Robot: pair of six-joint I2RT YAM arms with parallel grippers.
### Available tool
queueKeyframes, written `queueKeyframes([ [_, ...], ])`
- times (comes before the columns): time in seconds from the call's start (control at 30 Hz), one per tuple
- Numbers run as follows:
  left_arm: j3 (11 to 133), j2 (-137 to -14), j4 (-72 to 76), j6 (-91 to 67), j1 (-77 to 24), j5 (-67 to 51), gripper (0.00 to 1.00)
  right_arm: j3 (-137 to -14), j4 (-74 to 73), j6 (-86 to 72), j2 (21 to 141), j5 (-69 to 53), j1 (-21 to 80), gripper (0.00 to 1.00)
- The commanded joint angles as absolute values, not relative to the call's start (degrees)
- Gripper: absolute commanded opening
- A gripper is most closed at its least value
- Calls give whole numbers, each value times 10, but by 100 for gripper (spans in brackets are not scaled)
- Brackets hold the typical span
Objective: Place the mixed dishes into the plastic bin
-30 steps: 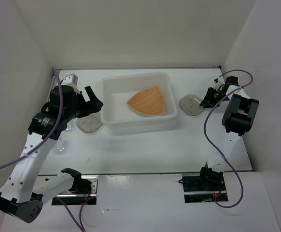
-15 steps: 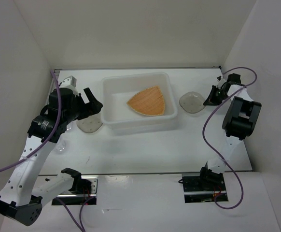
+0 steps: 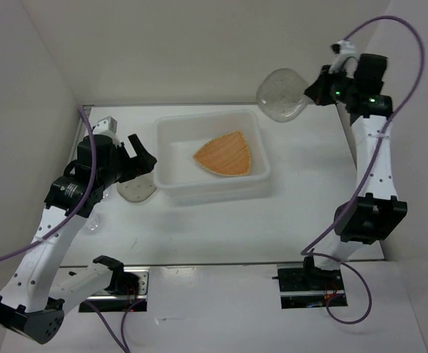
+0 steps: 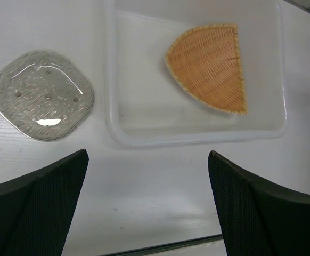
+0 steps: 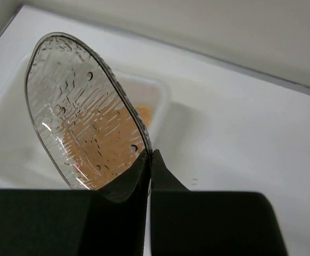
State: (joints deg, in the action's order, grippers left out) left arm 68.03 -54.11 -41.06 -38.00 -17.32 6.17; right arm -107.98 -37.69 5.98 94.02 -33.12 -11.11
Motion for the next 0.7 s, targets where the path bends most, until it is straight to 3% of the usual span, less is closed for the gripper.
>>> queueKeyframes([
  [0.0,679,-526,-388,-385,-170,82,99,-1030,-385,82,954,-302,2,0],
  [0.27,679,-479,-424,-392,-164,105,99,-967,-338,129,1029,-158,146,0],
  [0.67,641,-455,-458,-414,-164,98,99,-1012,-322,162,1160,-36,198,0],
])
